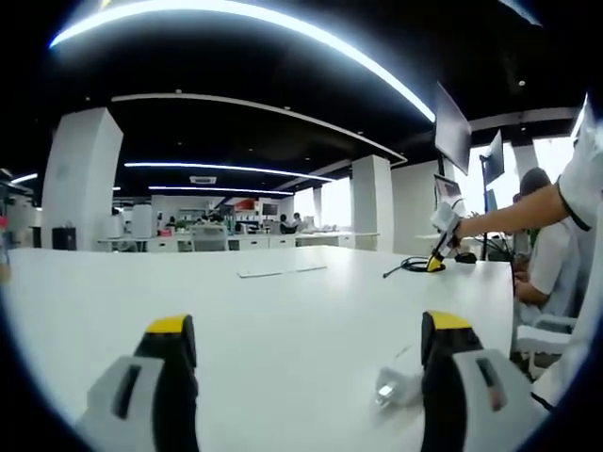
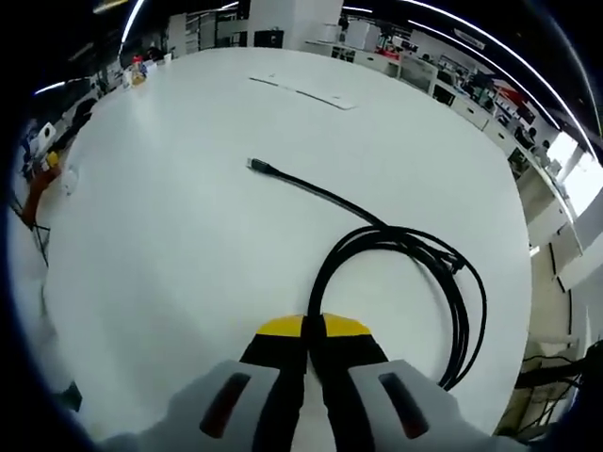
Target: Plug the desk Type‑C cable into the charger adapter.
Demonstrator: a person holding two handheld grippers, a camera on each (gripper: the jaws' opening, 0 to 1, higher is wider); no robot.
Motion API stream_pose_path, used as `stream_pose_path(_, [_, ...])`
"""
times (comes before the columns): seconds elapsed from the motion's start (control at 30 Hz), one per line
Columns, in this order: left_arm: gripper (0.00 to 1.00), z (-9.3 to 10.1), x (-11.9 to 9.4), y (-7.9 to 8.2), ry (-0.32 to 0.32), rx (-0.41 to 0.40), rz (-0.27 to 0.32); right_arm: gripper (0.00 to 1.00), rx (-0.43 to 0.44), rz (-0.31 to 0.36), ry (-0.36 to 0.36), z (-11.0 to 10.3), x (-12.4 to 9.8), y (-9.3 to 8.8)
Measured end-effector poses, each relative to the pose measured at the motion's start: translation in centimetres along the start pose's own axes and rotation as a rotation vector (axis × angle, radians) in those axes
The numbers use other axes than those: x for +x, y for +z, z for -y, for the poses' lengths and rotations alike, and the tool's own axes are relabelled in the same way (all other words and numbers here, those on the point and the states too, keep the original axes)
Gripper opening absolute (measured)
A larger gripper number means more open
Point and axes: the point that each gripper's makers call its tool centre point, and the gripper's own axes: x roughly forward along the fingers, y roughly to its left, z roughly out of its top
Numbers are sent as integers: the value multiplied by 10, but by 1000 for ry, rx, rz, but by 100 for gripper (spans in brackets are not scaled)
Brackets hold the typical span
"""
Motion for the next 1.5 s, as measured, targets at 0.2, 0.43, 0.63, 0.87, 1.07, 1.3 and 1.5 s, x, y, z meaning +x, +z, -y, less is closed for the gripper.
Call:
stream_pose_path(0.2, [100, 3, 1, -5, -7, -9, -17, 3, 6, 7, 13, -17, -6, -7])
stream_pose_path(0.43, [100, 4, 0, -4, -8, -4, -17, 2, 14, 18, 30, -29, -13, -13])
stream_pose_path(0.63, [100, 6, 1, -6, -12, -6, -27, 1, 10, 22, 44, -45, -20, -19])
stream_pose_path(0.87, [100, 8, 0, -5, -16, -9, -19, 1, 13, 33, 61, -75, -30, -23])
stream_pose_path(1.07, [100, 8, 0, -3, -18, 0, -13, 2, 17, 37, 87, -90, -37, -27])
stream_pose_path(1.3, [100, 7, 0, -3, -15, 10, -17, 2, 20, 47, 130, -121, -44, -28])
stream_pose_path(1.5, [100, 9, 0, -6, -18, 12, -27, 2, 16, 55, 169, -146, -44, -31])
